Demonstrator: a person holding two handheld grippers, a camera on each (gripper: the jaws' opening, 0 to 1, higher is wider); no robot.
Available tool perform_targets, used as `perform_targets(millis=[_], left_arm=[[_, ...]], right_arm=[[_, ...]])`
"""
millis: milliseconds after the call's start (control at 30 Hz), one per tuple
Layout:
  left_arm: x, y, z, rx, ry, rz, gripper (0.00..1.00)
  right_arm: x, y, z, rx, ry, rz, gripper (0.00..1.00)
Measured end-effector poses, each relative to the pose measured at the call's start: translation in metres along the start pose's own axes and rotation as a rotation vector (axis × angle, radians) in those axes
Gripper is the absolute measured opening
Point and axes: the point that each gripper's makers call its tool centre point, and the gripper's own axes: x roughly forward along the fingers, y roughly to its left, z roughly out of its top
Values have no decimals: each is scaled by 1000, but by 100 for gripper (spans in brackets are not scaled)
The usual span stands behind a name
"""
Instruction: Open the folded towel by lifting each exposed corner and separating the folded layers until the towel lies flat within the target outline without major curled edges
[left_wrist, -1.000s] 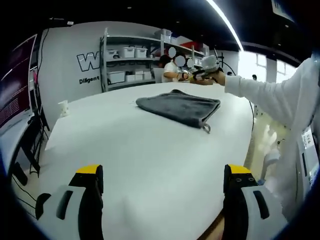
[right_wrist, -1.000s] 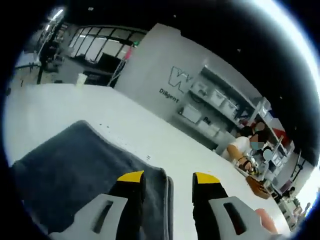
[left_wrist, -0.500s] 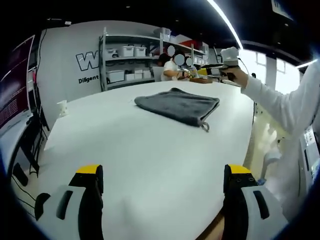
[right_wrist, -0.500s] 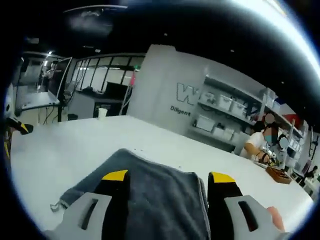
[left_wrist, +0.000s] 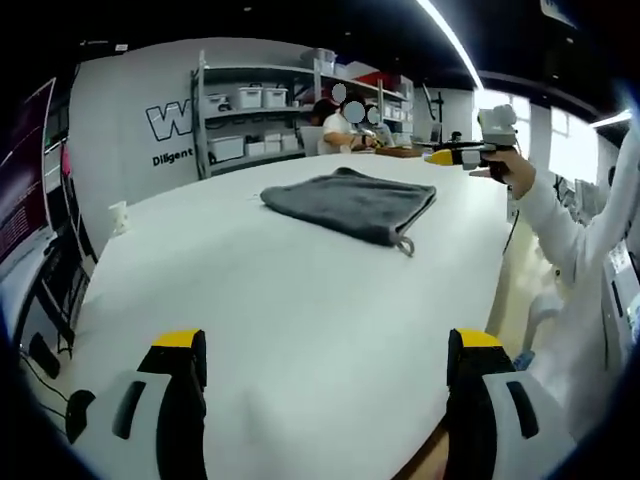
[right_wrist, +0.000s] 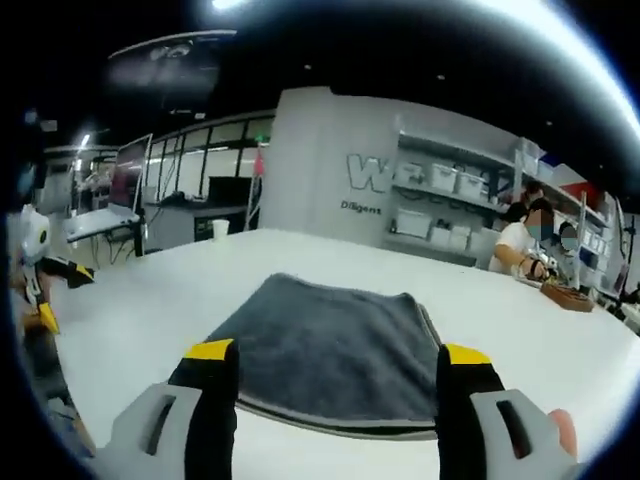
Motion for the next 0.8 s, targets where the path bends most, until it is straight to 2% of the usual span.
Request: perform_targets(millis=[100,200,267,333,533,667,800], left_arm=[[3,0,-2,-2,4,-15,99],[1,6,1,-4,-5,6,99],[-2,10,3,-2,-6,21,99],[-6,14,4,-16,-16,34,99],[-13,22,4,-40,-16,83,99],[-12,16,5,-34,6,87,99],[-10,8,9,-34,8,74,99]], right_arm=[[-16,3,2,91,-49,19,89],[-26,2,-2,115,-39,19,94],[-32,1,-6,112,-15,12,97],[-36,0,-15,92,41,5,99],[-46,-3,-20,104,38,13,99],[-50,-6,-21,120,27,3,99],[-55,-11,-25,104,49,-4,99]])
